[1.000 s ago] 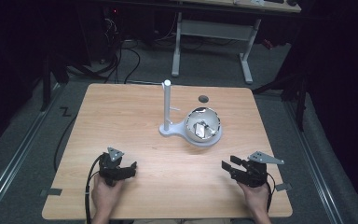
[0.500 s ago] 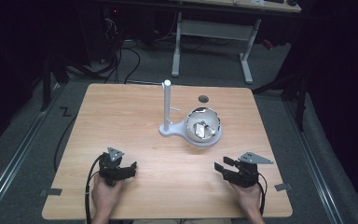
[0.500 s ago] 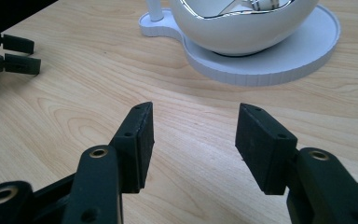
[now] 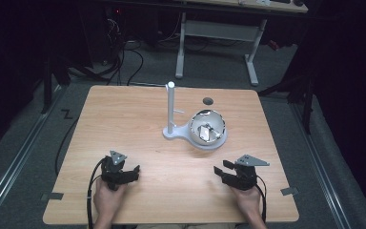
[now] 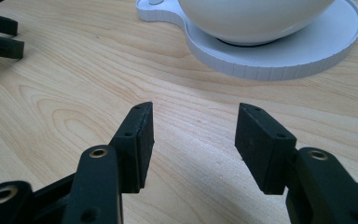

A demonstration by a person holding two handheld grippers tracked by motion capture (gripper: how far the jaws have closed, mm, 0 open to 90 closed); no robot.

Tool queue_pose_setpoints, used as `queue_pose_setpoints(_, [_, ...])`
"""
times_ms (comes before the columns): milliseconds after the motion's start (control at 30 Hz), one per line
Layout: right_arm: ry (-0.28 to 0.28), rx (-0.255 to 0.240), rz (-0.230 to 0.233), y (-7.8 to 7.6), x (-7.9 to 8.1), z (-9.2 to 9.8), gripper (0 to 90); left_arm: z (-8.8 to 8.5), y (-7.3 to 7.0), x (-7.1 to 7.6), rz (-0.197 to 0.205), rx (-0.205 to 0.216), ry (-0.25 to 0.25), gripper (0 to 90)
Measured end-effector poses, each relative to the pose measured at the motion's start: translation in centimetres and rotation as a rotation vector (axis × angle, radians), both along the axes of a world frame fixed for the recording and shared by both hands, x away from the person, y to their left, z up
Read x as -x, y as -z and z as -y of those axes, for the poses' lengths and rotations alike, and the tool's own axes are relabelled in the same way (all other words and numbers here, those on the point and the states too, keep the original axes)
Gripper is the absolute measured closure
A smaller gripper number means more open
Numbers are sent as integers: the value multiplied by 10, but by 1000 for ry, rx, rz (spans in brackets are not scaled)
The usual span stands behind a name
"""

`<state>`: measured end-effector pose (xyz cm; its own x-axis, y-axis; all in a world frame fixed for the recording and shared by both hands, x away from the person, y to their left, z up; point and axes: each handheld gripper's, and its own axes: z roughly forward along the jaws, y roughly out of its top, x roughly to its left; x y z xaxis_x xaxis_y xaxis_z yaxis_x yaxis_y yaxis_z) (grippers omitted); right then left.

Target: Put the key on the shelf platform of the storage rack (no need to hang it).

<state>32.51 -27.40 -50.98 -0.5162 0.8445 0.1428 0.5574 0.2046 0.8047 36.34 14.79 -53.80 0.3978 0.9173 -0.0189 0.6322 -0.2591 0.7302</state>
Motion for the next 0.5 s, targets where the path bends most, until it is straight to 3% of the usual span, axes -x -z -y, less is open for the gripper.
queue_pose_setpoints(267, [41,72,-13,9,-11,2,466,0,0,0,0,0,0,158])
queue_pose_setpoints(500, [72,102,-16,12,-15,6,465,0,0,0,0,0,0,158])
